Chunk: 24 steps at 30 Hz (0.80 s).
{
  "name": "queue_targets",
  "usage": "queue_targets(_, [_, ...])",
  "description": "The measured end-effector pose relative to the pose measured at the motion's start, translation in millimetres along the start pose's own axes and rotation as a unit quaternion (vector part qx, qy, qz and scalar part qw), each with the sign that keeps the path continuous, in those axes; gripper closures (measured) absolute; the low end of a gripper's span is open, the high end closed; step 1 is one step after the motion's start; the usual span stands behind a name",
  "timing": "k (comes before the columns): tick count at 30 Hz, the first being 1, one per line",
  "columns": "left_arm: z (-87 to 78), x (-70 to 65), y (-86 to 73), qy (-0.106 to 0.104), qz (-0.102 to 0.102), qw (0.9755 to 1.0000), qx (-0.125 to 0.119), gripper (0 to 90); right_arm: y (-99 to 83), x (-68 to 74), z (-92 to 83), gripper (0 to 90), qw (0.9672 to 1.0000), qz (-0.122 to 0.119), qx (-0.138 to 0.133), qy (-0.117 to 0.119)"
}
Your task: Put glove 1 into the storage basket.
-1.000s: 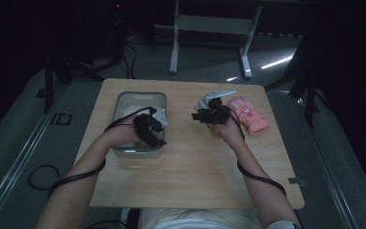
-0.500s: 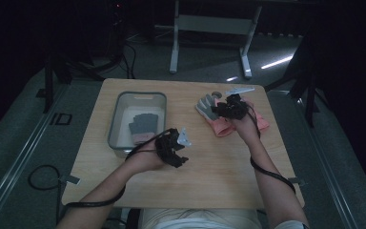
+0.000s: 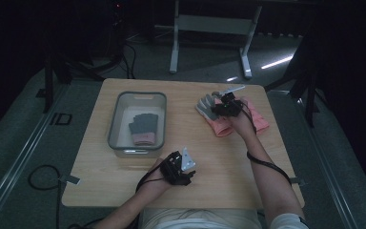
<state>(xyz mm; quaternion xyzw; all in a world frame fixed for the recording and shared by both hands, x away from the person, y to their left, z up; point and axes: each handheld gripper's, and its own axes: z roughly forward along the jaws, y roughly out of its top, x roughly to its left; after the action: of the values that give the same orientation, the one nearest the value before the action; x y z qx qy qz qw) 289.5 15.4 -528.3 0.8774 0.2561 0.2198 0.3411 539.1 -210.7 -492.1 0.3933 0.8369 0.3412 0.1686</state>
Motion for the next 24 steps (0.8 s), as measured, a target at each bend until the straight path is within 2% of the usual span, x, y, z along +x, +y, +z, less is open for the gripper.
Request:
queue_targets(1, [0.4,-1.4,-2.3,0.009,-0.012,0.9999,-0.007,39.0,-0.1,-1.6,4.4,65.5,1.0,0.006,0.004,0.002])
queue_targets(3, [2.2,-3.5,-6.4,-0.006,-0.035,0.9993,-0.009,38.4,-1.1,-2.6,12.7,65.9,0.9999,0.007,0.015,0.0])
queue_targets(4, [3.4,-6.4,-8.6,-0.002,-0.039,0.9992,-0.01,36.1,-1.8,-3.2,16.6,66.1,0.9998,0.004,0.021,-0.001])
queue_targets(8, [6.1,-17.1,-14.3,-0.009,-0.033,0.9993,-0.014,33.5,-4.7,-6.3,26.1,66.1,0.9995,0.003,0.033,-0.001])
queue_targets(9, [7.4,-22.8,-16.3,-0.016,-0.018,0.9996,-0.012,33.4,-7.2,-8.4,30.9,66.1,0.9992,0.004,0.04,-0.001])
queue_targets(10, [8.3,-24.4,-17.2,-0.012,-0.018,0.9997,-0.011,33.0,-8.1,-8.4,32.7,66.0,0.9992,0.004,0.039,0.001])
queue_targets(12, [10.7,-23.6,-19.1,-0.021,-0.027,0.9994,-0.004,31.3,-9.4,-7.0,36.0,65.9,0.9989,-0.012,0.045,-0.009])
queue_targets(13, [11.7,-23.2,-20.3,-0.017,-0.037,0.9992,-0.004,29.3,-9.7,-6.0,37.4,65.6,0.9987,-0.013,0.047,-0.01])
queue_targets(15, [12.1,-21.7,-21.2,-0.022,-0.046,0.9987,-0.003,27.7,-9.8,-3.7,40.1,65.2,0.998,-0.023,0.056,-0.016])
queue_targets(17, [11.9,-20.8,-21.3,-0.024,-0.053,0.9983,-0.003,20.7,-10.4,-1.6,43.0,66.0,0.9971,-0.035,0.065,-0.02])
queue_targets(18, [11.1,-18.7,-20.8,-0.041,-0.063,0.9972,-0.004,18.9,-10.9,-1.1,43.8,67.7,0.9968,-0.038,0.067,-0.021])
queue_targets(19, [11.1,-18.5,-20.4,-0.042,-0.059,0.9974,0.0,15.7,-11.6,-0.7,44.9,70.2,0.9967,-0.04,0.068,-0.02])
queue_targets(20, [11.1,-18.5,-20.4,-0.042,-0.059,0.9974,0.0,13.1,-11.6,-0.7,44.9,70.2,0.9967,-0.04,0.068,-0.02])
queue_targets(21, [12.7,-16.9,-20.2,-0.054,-0.053,0.9971,0.013,9.9,-12.2,-1.2,46.4,73.6,0.9967,-0.035,0.07,-0.018])
queue_targets(23, [13.8,-16.0,-20.4,-0.058,-0.056,0.9967,0.014,5.4,-12.2,-1.8,46.6,75.0,0.9969,-0.029,0.071,-0.017])
queue_targets(24, [16.3,-13.8,-21.2,-0.057,-0.058,0.9965,0.019,2.5,-12.7,-2.4,47.0,77.7,0.9974,-0.011,0.069,-0.017])
